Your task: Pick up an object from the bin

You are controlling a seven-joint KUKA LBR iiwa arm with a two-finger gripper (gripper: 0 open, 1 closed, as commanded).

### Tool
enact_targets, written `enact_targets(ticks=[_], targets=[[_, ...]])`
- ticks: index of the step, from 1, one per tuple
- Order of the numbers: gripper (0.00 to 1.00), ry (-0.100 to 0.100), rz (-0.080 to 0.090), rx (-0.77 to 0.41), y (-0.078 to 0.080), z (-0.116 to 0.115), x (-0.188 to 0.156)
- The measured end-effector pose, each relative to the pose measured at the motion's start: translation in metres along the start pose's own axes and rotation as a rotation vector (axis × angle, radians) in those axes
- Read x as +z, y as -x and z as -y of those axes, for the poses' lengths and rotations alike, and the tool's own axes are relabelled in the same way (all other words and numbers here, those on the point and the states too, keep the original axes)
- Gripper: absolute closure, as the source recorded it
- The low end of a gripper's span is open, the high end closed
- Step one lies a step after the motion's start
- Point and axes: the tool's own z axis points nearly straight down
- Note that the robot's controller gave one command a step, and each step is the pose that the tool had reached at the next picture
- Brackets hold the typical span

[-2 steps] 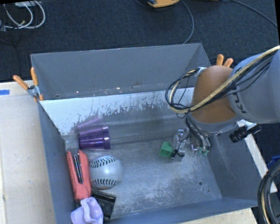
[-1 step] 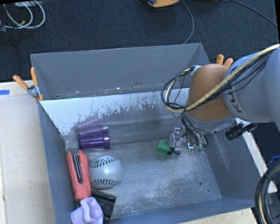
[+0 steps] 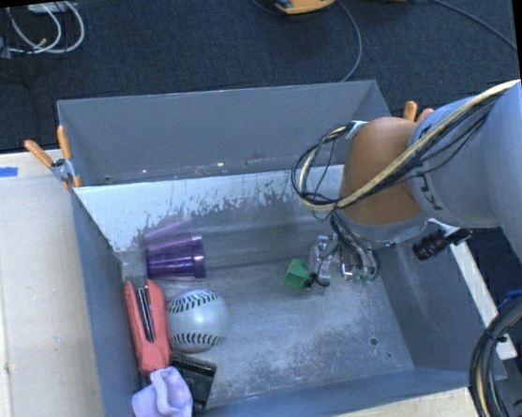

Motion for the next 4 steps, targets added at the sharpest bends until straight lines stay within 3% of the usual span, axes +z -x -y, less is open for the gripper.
enact_targets(ticks=[1, 2, 3, 4], targets=[[1.0, 0.001, 0.003, 0.043, 0.008, -0.024, 0.0], [1.0, 0.001, 0.007, 0.05, 0.006, -0.043, 0.0], [1.0, 0.002, 0.008, 0.062, 0.005, -0.051, 0.0], [1.0, 0.006, 0.016, 0.067, 0.001, -0.042, 0.0]])
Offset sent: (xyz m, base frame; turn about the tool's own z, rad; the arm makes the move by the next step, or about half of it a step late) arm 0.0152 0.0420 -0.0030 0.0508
